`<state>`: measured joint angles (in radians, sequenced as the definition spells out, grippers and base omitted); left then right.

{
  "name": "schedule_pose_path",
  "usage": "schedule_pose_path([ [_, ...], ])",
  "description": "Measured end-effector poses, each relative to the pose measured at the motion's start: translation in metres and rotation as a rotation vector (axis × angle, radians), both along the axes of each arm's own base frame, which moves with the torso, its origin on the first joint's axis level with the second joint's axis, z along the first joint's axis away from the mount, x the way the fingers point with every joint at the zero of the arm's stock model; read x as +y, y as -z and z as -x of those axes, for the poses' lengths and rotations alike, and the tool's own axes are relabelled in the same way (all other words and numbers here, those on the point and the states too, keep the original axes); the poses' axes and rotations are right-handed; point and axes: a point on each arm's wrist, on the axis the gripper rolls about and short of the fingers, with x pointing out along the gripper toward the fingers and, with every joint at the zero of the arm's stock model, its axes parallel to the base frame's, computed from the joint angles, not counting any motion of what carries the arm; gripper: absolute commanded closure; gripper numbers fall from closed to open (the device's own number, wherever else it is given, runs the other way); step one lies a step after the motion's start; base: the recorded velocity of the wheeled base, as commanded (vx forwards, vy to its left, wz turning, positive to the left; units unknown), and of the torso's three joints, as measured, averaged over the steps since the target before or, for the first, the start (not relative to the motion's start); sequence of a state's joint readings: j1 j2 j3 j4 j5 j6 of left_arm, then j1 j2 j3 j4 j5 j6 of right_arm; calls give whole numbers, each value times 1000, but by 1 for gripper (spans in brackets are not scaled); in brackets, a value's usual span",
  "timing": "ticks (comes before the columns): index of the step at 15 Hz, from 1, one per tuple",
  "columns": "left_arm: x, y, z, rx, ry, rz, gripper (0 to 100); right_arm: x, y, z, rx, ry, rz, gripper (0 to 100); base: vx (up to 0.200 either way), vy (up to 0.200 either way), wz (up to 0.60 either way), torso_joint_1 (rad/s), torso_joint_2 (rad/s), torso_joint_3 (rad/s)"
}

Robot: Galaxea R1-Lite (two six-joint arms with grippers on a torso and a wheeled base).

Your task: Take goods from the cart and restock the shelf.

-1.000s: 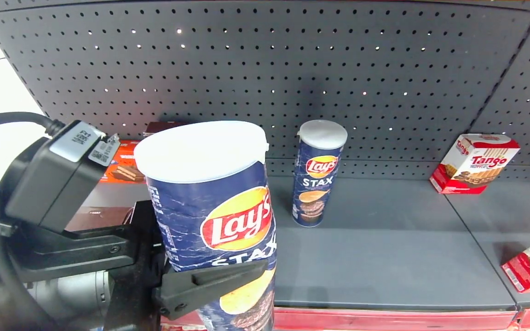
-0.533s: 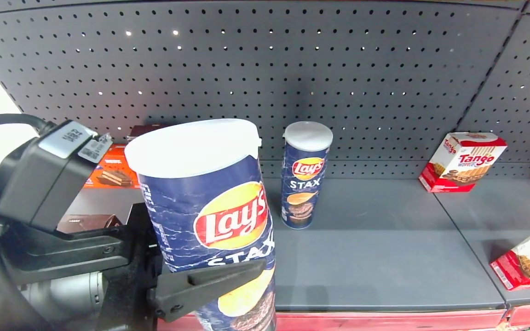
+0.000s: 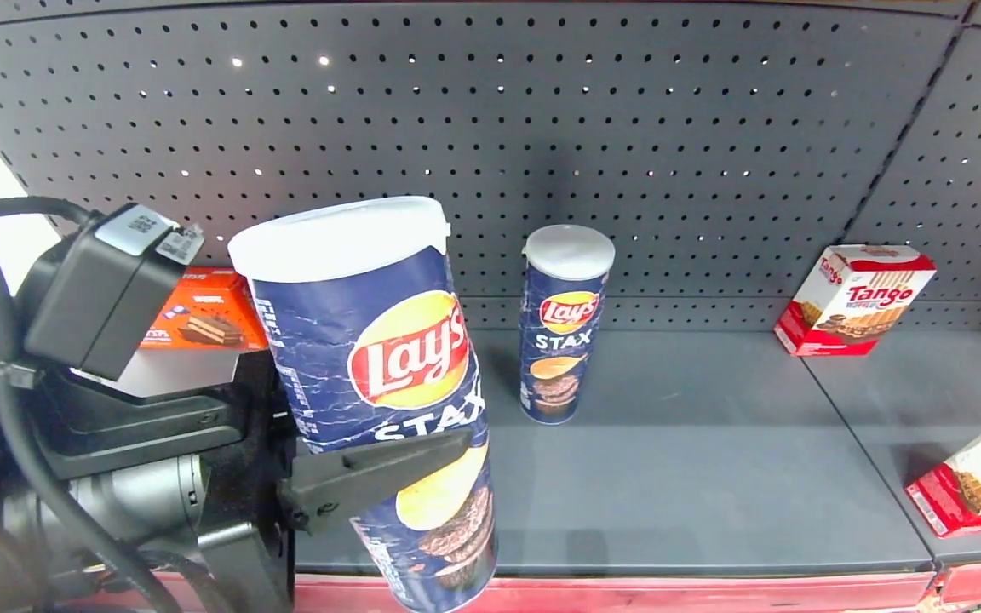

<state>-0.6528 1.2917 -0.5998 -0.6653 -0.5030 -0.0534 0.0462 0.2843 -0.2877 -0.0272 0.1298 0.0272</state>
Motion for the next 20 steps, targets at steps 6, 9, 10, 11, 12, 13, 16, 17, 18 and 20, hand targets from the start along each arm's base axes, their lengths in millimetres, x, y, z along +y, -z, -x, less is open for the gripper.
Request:
schedule_pose_path([
  [6,8,4,-5,16,-53,-10,100,21,-68,-93,153,-320,62,0,0,0,0,0,0,0],
  [9,11,5,-6,16,-65,-10,100,38,-74,-129,191,-485,81,0,0,0,0,0,0,0],
  [10,11,5,-6,18,-65,-11,100,44,-76,-143,169,-556,91,0,0,0,0,0,0,0],
  [11,12,6,-5,19,-67,-13,100,49,-78,-157,138,-617,106,0,0,0,0,0,0,0],
  [12,12,7,-5,22,-66,-14,100,53,-79,-172,118,-669,120,0,0,0,0,0,0,0],
  [13,13,9,-4,26,-67,-16,100,58,-80,-188,105,-728,133,0,0,0,0,0,0,0],
  [16,14,10,-1,39,-66,-12,100,70,-87,-232,20,-933,189,0,0,0,0,0,0,0],
  [17,14,10,-1,42,-64,-8,100,74,-89,-247,-24,-992,208,0,0,0,0,0,0,0],
  [18,14,10,-1,42,-61,-7,100,78,-91,-262,-64,-1031,224,0,0,0,0,0,0,0],
  [20,14,9,0,41,-58,-6,100,85,-91,-291,-123,-1065,246,0,0,0,0,0,0,0],
])
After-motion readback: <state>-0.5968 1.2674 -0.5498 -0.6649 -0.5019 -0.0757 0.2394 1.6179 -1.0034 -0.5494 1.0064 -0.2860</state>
